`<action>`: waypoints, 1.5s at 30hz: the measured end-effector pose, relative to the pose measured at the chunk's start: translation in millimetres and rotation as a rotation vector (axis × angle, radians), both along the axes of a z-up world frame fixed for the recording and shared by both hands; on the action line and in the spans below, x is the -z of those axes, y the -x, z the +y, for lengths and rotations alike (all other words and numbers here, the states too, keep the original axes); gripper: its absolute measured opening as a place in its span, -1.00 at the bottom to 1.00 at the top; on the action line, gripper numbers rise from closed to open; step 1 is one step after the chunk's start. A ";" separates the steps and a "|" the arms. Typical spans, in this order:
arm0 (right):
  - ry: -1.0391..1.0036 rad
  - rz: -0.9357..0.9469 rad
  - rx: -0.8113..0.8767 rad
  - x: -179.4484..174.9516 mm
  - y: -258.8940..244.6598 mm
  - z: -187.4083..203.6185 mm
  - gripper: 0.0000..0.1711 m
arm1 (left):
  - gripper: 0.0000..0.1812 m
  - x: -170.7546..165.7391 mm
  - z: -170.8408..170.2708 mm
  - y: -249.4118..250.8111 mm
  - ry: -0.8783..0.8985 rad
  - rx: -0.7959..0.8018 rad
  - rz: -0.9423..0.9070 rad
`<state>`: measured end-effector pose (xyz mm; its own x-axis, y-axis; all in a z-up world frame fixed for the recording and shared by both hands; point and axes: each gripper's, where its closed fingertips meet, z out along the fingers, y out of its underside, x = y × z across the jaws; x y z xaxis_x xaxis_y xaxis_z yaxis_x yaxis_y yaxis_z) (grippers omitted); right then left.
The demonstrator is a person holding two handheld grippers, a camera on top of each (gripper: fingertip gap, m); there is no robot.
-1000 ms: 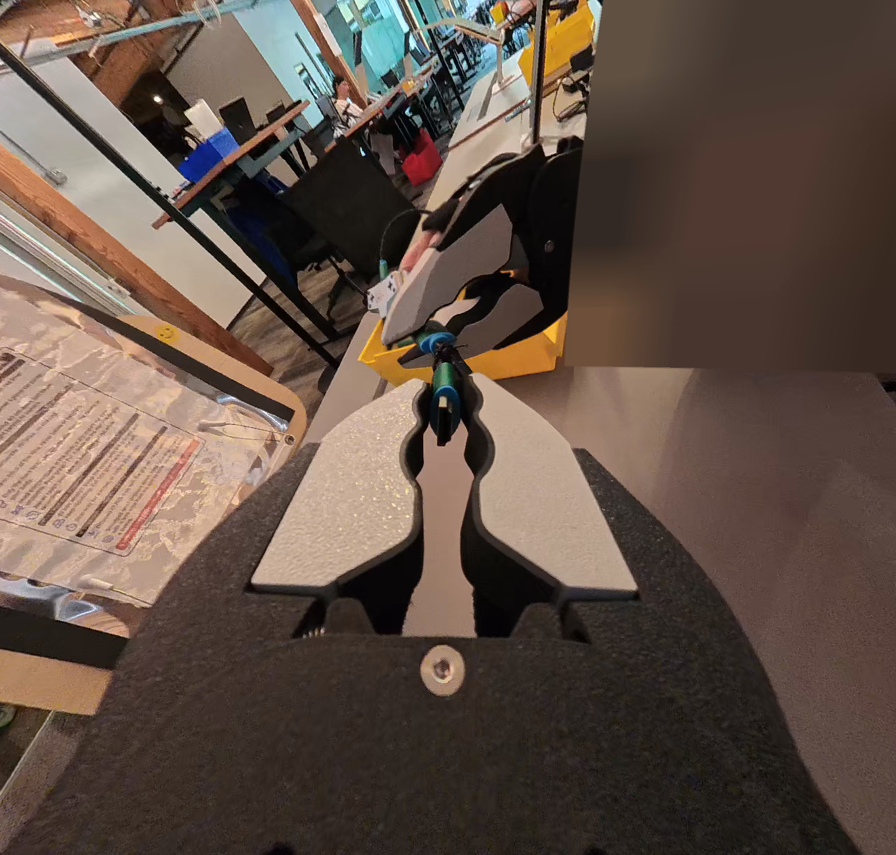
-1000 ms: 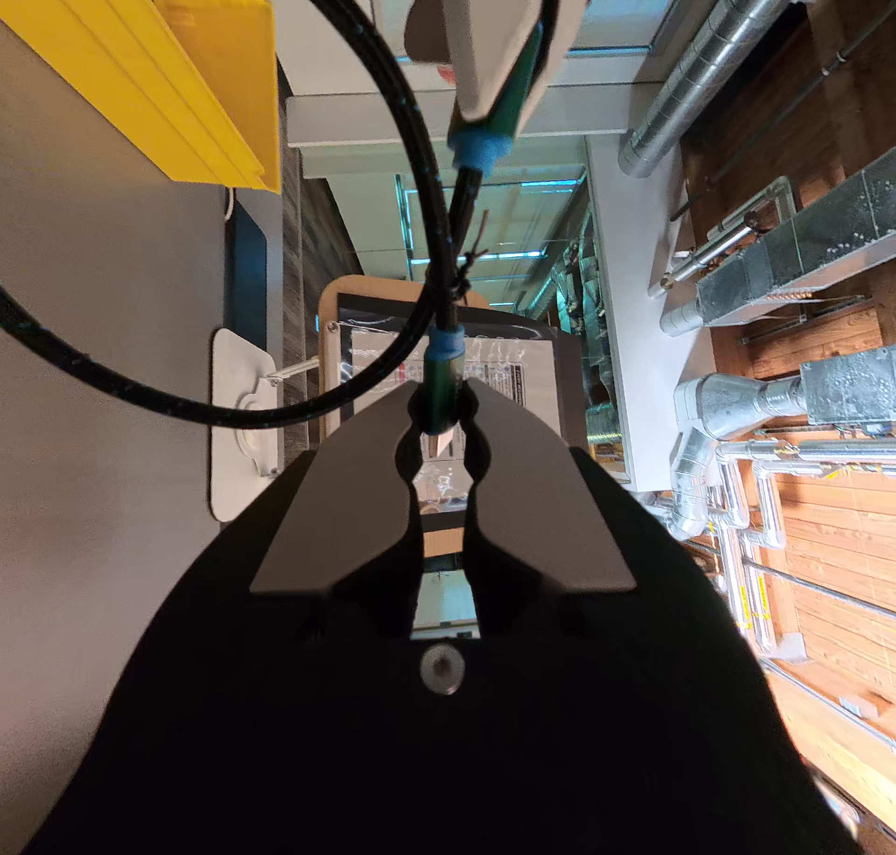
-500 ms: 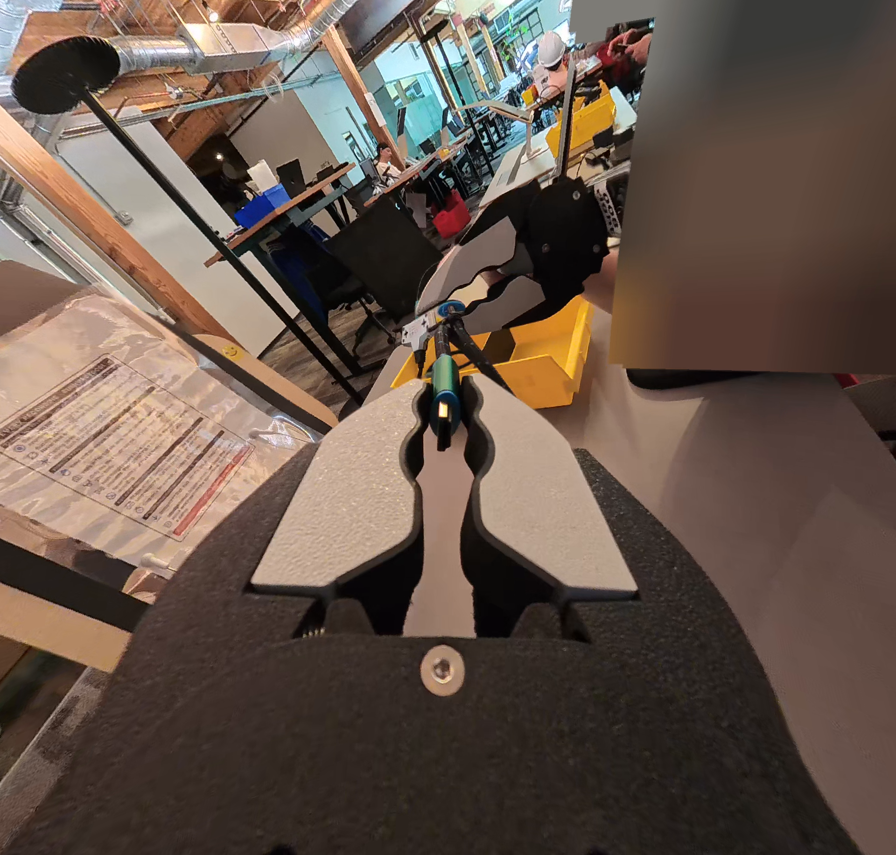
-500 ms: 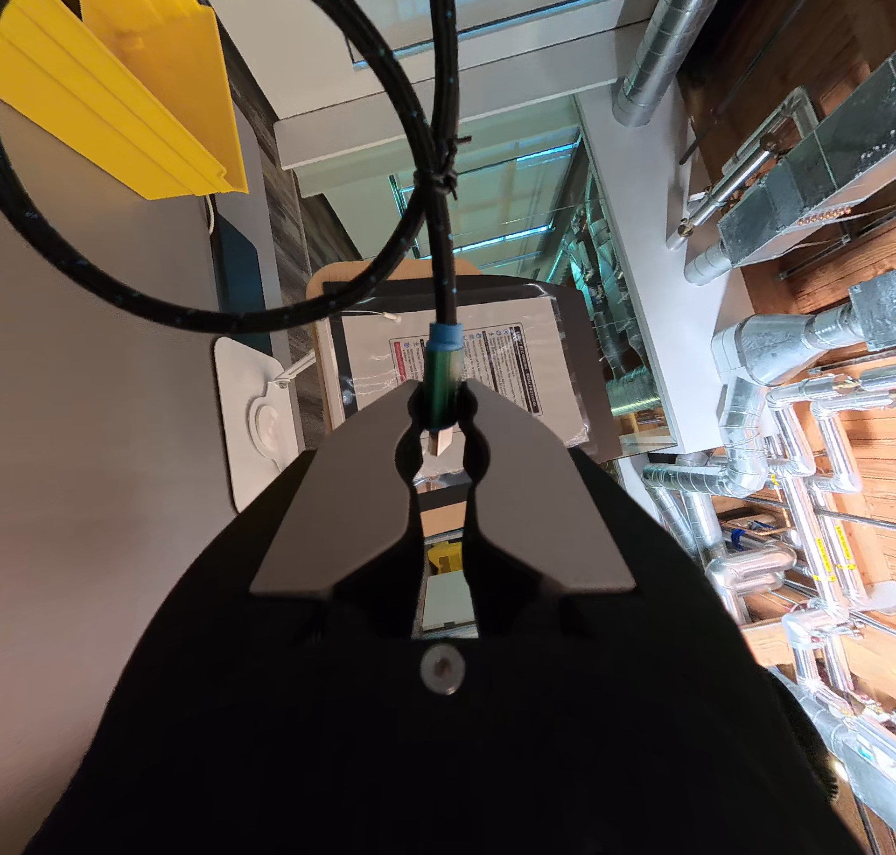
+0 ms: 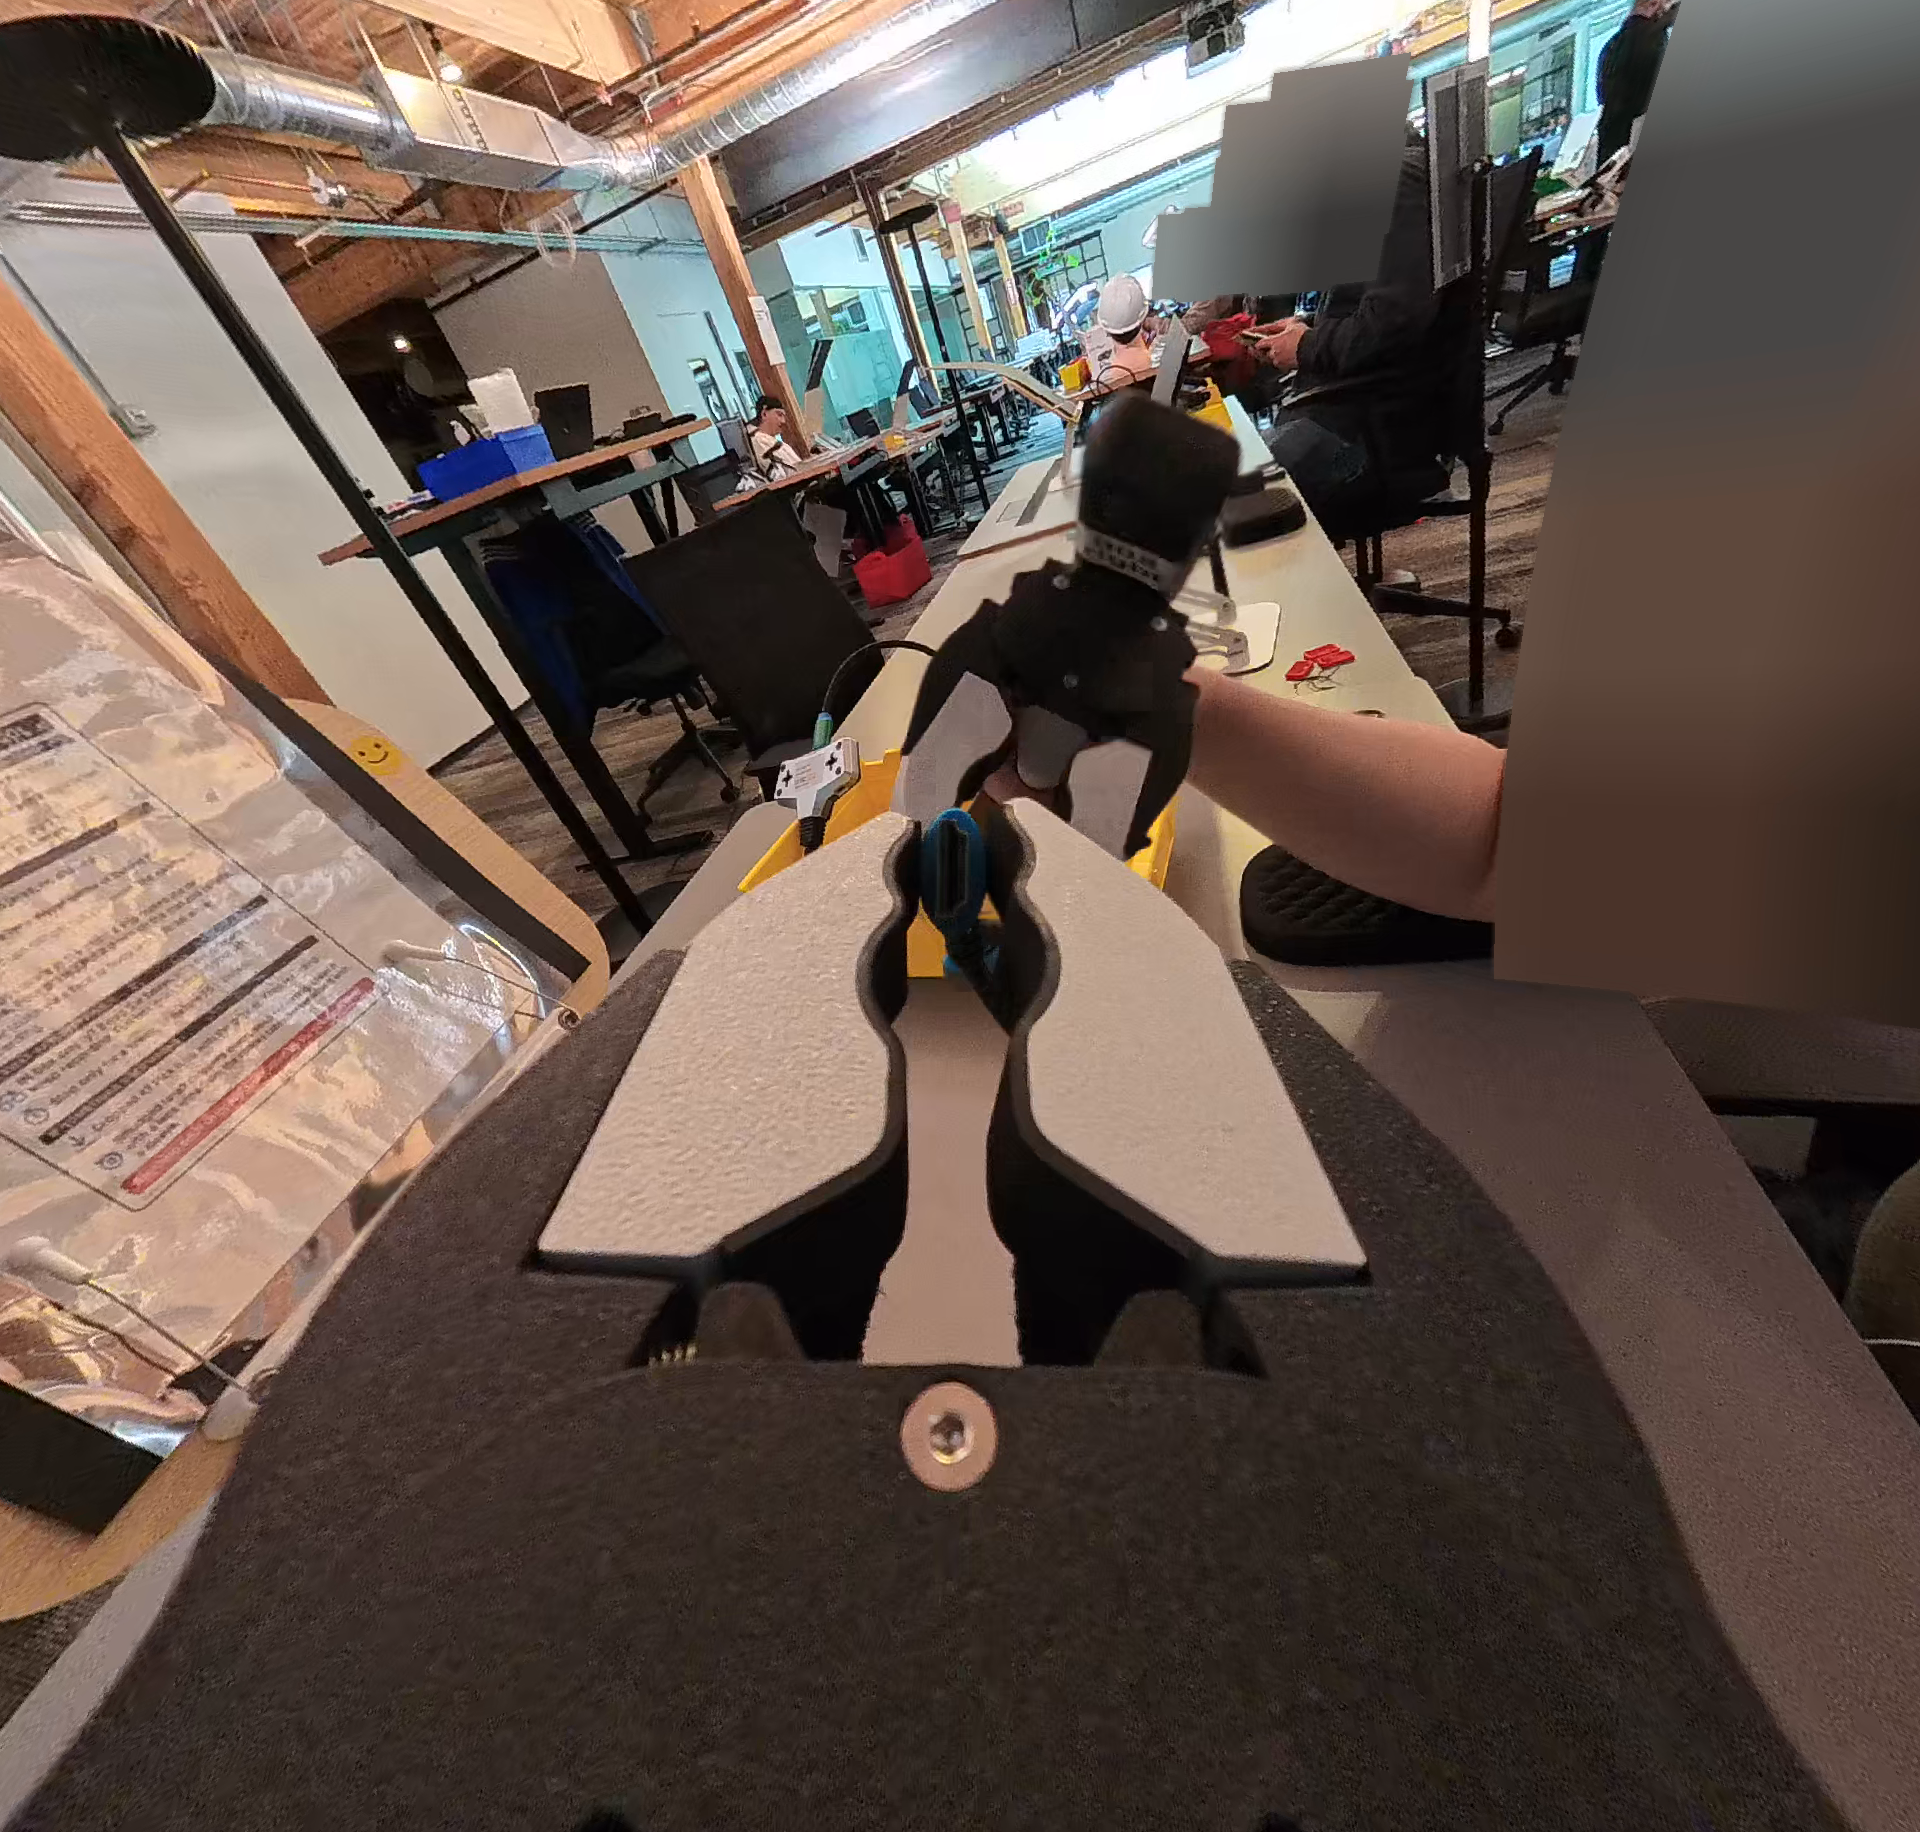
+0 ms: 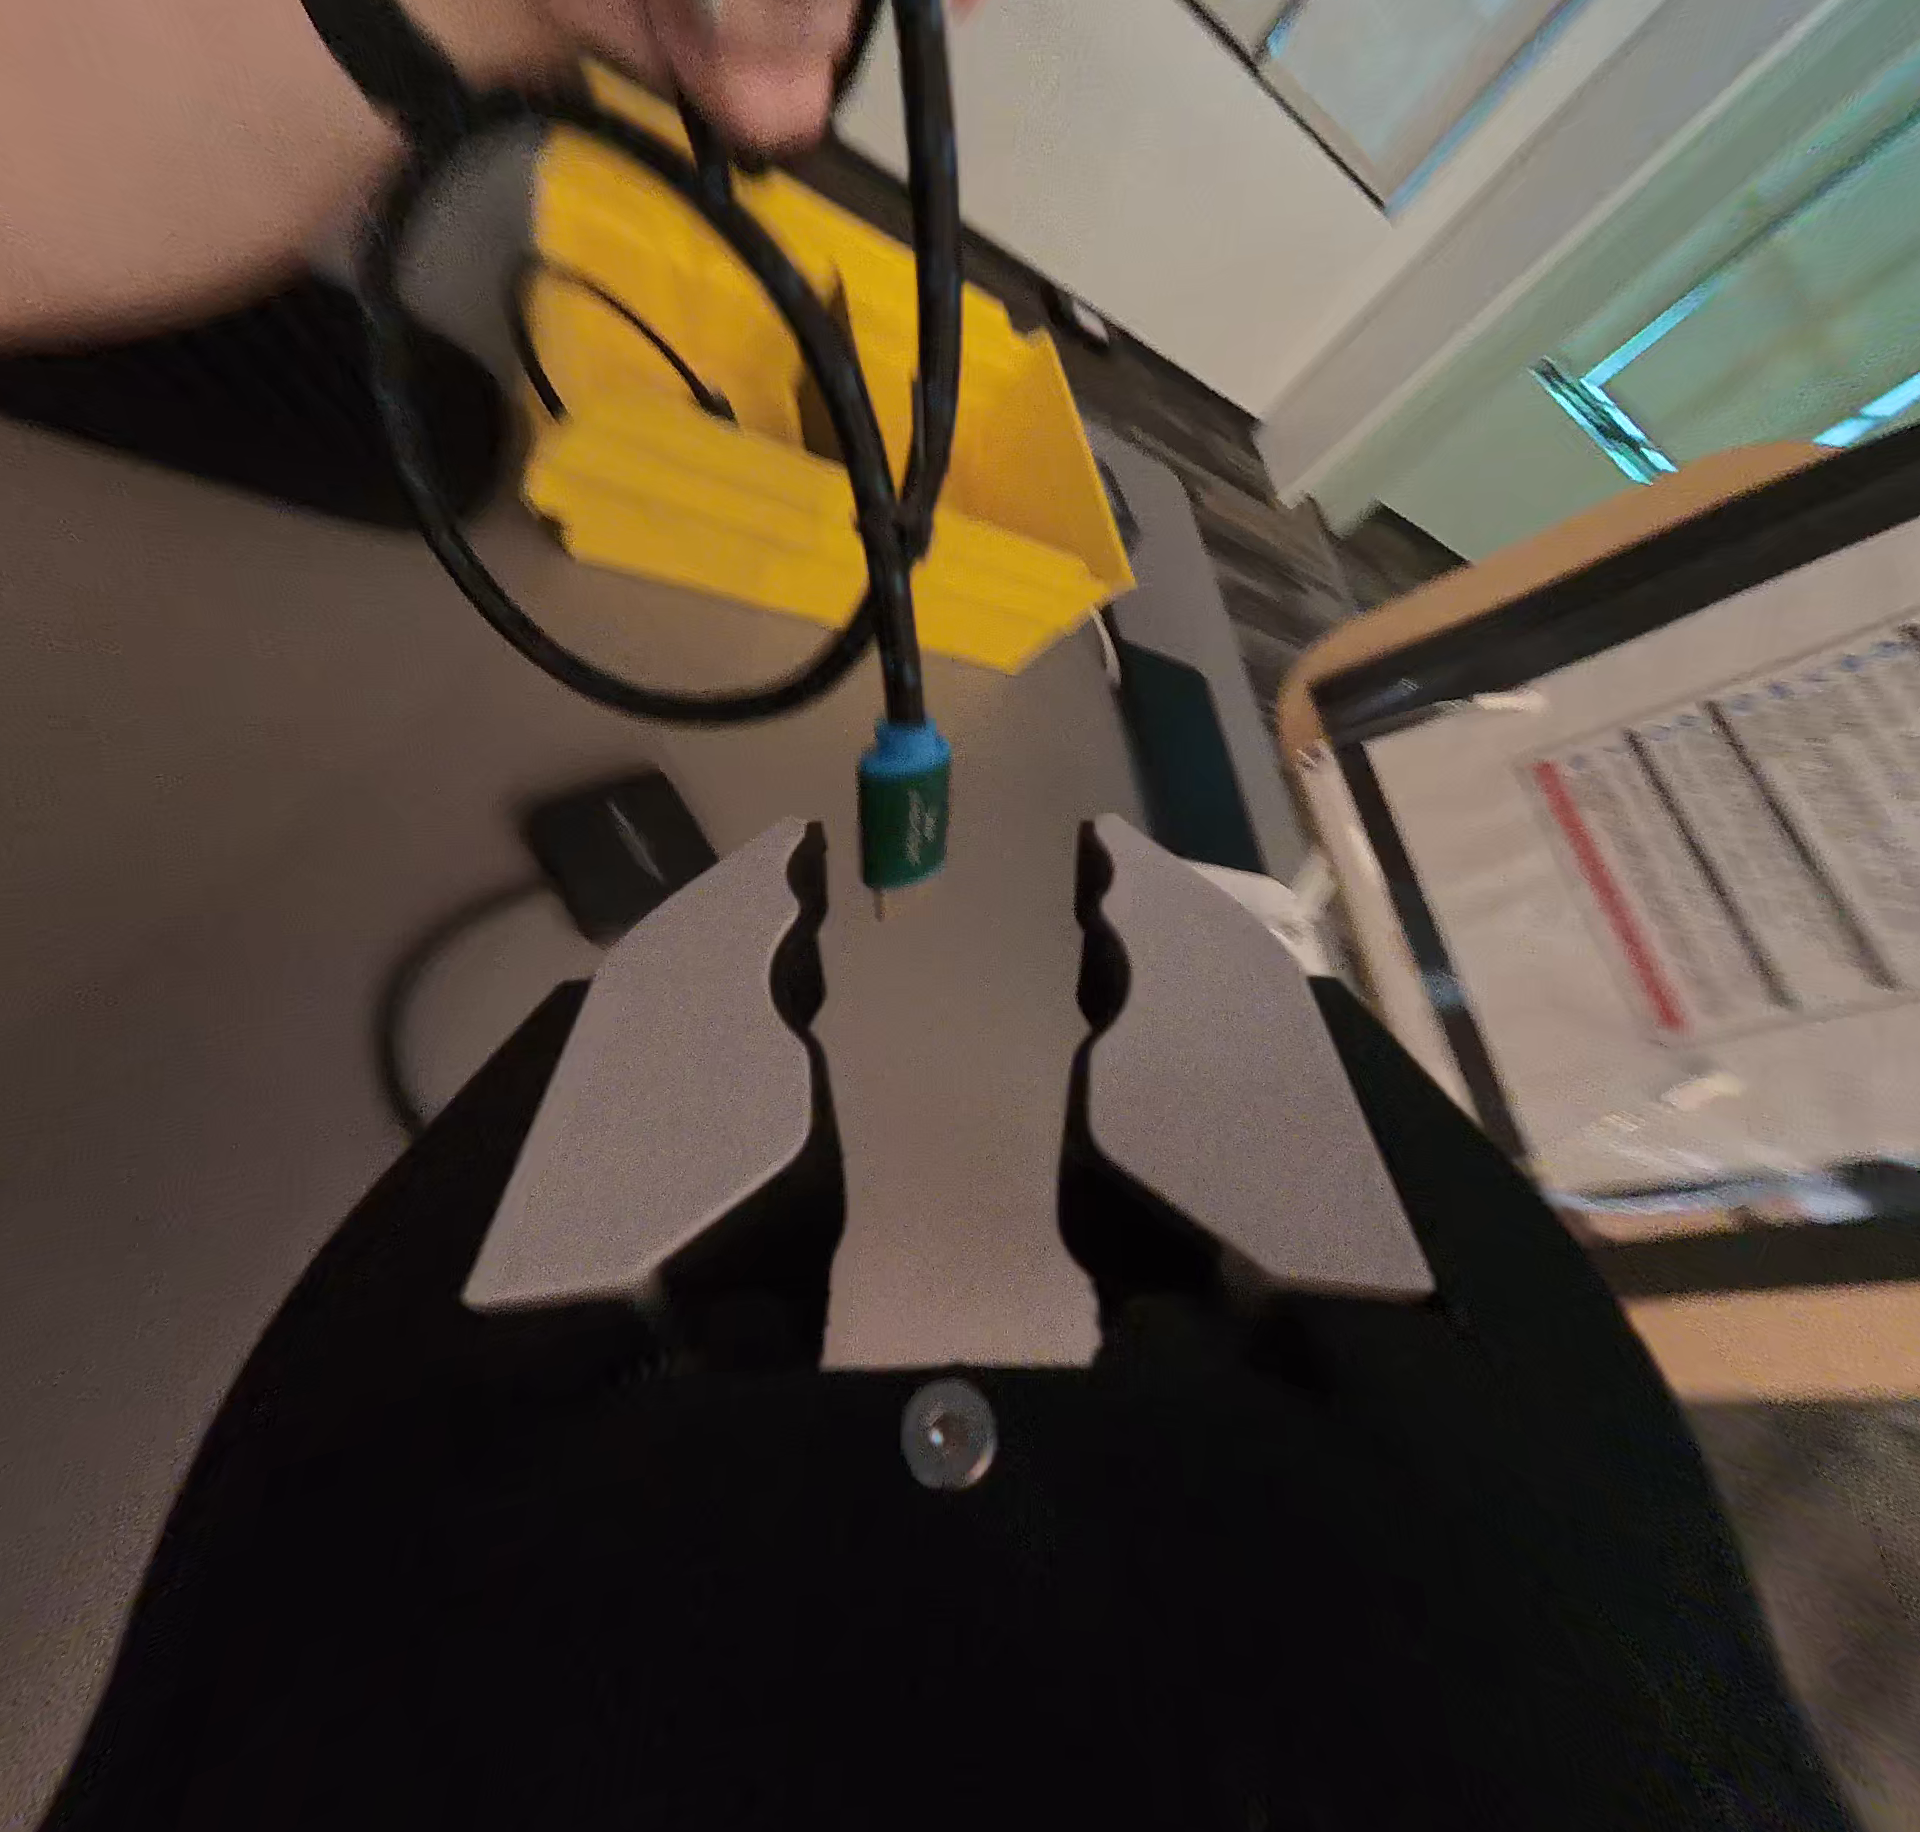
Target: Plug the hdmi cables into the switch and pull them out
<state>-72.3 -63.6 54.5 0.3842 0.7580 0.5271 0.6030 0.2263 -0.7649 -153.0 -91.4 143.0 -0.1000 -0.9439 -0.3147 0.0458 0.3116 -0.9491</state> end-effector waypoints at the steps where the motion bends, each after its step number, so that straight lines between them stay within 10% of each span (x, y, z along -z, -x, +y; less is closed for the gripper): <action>1: 0.045 0.071 -0.041 -5.1 7.9 -5.5 -0.39 | -0.87 1.1 0.3 -0.7 -0.007 -0.007 0.007; 9: 0.306 0.338 0.014 9.3 51.9 16.6 -0.25 | -0.87 3.6 -3.2 -10.1 -0.030 -0.022 0.008; 14: 0.511 0.393 -0.004 22.6 58.6 18.0 -0.72 | -0.87 6.4 -2.1 -13.0 -0.054 -0.051 0.024; 25: -0.271 -0.327 0.529 -11.5 -31.7 41.1 -0.90 | -0.32 21.1 8.2 -29.9 -0.212 -0.322 0.152; 45: -0.538 -0.206 0.315 -41.6 6.8 18.6 -0.81 | -0.95 71.0 29.9 -54.9 -0.247 -0.338 0.312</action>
